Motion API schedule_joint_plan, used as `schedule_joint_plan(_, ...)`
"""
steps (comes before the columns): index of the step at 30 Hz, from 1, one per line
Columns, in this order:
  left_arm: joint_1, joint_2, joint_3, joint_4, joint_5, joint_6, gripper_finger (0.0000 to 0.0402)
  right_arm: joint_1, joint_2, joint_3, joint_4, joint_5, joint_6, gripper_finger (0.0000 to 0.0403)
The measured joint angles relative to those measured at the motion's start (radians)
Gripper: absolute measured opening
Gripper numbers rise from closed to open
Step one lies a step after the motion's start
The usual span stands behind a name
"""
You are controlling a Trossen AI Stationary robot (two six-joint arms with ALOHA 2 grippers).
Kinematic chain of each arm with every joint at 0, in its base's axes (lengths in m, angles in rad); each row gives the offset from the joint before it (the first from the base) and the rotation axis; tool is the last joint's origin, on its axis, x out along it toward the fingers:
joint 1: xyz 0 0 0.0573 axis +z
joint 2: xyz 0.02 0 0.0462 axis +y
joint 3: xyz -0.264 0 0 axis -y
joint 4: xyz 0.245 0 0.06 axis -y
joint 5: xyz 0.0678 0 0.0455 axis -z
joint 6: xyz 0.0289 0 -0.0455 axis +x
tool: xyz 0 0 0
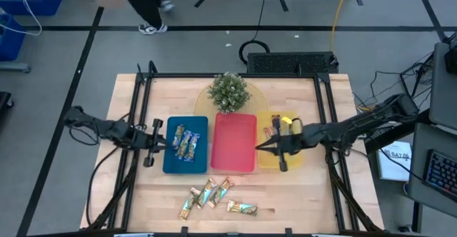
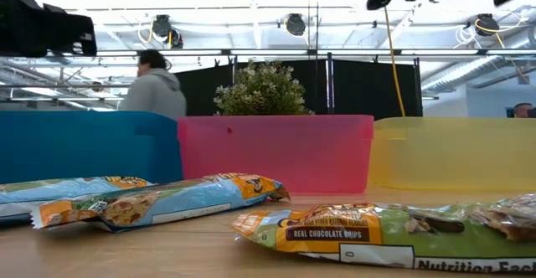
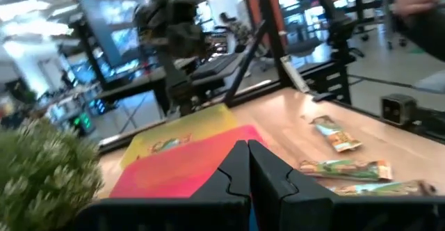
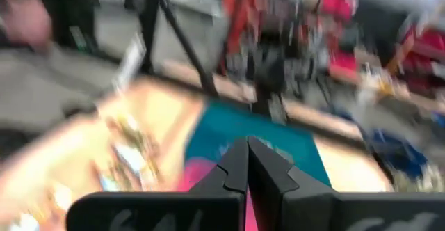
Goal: Pick and place Granola Bars by type
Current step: Put the yellow granola bar into the red bin
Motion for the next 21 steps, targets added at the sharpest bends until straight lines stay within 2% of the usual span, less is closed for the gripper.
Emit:
schedule_joint_plan(3, 0.044, 0.011, 0.0, -0.005, 0.019, -0.043, 0.0003, 0.048, 0.088, 0.143, -0.246, 0.164, -0.01, 0.0)
schedule_joint_plan(5, 0.063, 0.016, 0.0, -0.006, 0.018, -0.084, 0.0008, 0.079, 0.152, 0.253, -0.41, 0.236, 0.01, 0.0)
schedule_joint_plan(9, 0.086, 0.038, 0.0, 0.001, -0.054, -0.157, 0.0017, 0.148, 0.281, 0.488, -0.688, 0.254, 0.143, 0.0)
schedule_joint_plan(14, 0.103, 0.082, 0.0, 0.014, -0.166, -0.209, 0.001, 0.24, 0.482, 0.812, -1.085, 0.349, 0.346, 0.0)
schedule_joint_plan(17, 0.109, 0.102, 0.0, 0.017, -0.172, -0.21, 0.0004, 0.287, 0.608, 0.995, -1.228, 0.334, 0.407, 0.0)
schedule_joint_plan(21, 0.115, 0.134, 0.0, 0.027, -0.243, -0.232, 0.0013, 0.331, 0.746, 1.205, -1.387, 0.178, 0.501, 0.0)
